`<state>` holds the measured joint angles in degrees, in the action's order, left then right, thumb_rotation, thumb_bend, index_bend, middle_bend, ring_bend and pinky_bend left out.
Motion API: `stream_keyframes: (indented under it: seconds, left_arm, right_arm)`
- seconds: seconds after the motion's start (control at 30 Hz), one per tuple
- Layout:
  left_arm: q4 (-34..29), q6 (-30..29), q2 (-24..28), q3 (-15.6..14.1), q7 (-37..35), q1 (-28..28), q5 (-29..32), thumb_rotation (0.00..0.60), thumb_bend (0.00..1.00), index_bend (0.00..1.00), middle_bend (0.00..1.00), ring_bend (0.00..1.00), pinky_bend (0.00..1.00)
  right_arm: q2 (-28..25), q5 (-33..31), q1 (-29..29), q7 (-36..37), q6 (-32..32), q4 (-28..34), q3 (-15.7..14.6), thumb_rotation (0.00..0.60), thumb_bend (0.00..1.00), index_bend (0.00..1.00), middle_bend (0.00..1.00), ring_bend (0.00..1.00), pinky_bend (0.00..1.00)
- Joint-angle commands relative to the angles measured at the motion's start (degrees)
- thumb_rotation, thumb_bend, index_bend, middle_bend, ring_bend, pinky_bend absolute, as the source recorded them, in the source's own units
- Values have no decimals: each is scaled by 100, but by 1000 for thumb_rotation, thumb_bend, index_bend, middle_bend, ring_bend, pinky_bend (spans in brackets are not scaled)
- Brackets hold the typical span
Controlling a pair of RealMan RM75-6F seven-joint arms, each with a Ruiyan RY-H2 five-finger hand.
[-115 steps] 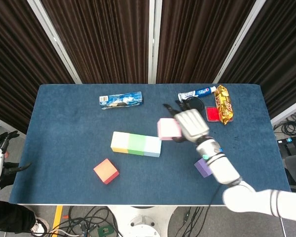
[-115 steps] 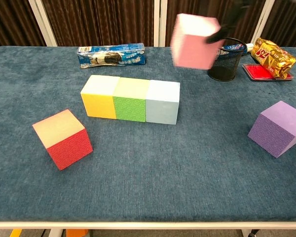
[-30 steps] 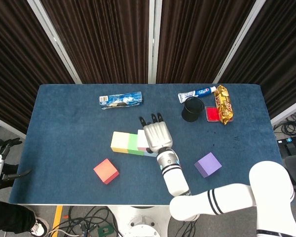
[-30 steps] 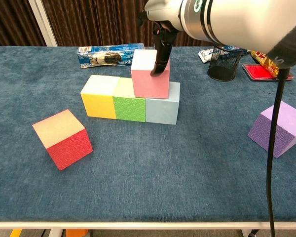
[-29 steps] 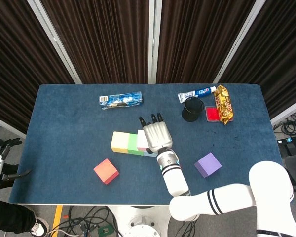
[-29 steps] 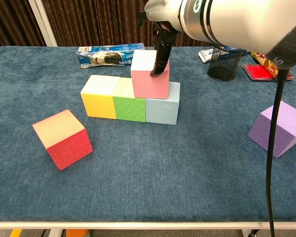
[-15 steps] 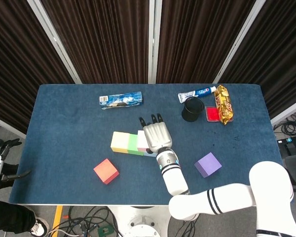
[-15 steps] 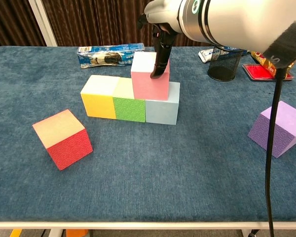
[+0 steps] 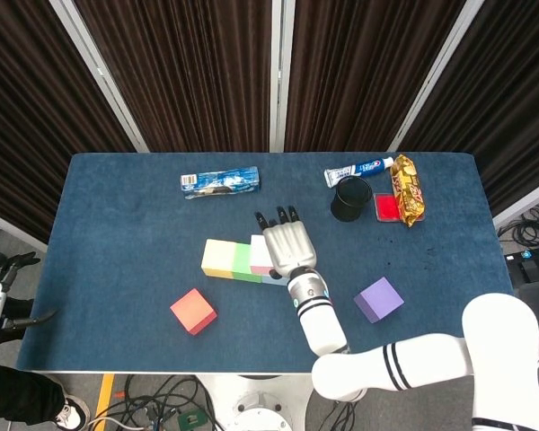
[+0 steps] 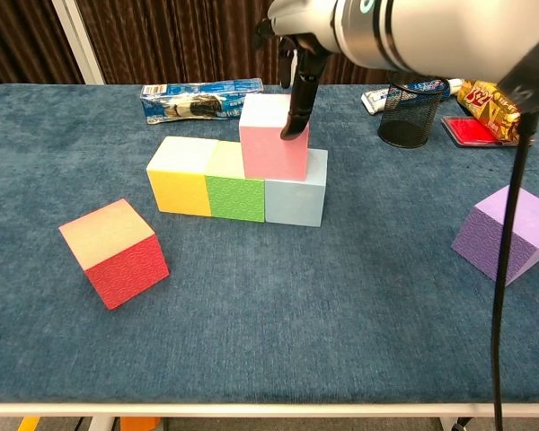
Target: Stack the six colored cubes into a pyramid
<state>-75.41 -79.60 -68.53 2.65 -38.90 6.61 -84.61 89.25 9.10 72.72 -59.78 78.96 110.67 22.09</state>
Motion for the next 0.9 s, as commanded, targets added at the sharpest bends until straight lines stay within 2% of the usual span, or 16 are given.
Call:
stream_keyframes:
  seconds: [0.03, 0.13, 0.23, 0.37, 0.5, 0.67, 0.9]
  left_arm:
    - [-204, -53, 89, -36, 57, -34, -50, 600, 61, 119, 172, 35, 119]
    - [-550, -49, 177, -106, 280, -46, -119, 600, 60, 119, 172, 35, 119]
    - [-1155, 100, 275, -211, 671, -21, -140, 600, 40, 119, 172, 35, 119]
    - [-2217, 376, 280, -307, 1840, 50, 26, 600, 3, 118, 174, 35, 119]
    - [-2945, 422, -4, -250, 3062, 84, 381, 600, 0, 117, 199, 35, 119]
    - [-3573, 345, -433, -188, 3939, 86, 723, 600, 0, 117, 226, 35, 119]
    - [-3739, 234, -1519, -96, 5073, 191, 981, 600, 0, 117, 244, 35, 105]
  right_arm:
    - [-309, 171, -156, 152, 92, 371, 68, 600, 40, 0, 245, 0, 0]
    - [-796, 485, -423, 371, 236, 871, 96, 600, 35, 0, 239, 0, 0]
    - [-1404, 998, -830, 744, 298, 1261, 64, 600, 34, 0, 231, 0, 0]
    - [-2337, 1636, -1556, 1626, -45, 1478, 27, 600, 35, 0, 210, 0, 0]
    - [-3157, 2206, -2232, 2670, -622, 1400, 47, 600, 35, 0, 186, 0, 0]
    - [-3843, 3025, -2949, 4011, -1378, 1009, -17, 600, 36, 0, 177, 0, 0]
    - [-4071, 3823, -3463, 5154, -1860, 538, -156, 600, 35, 0, 159, 0, 0]
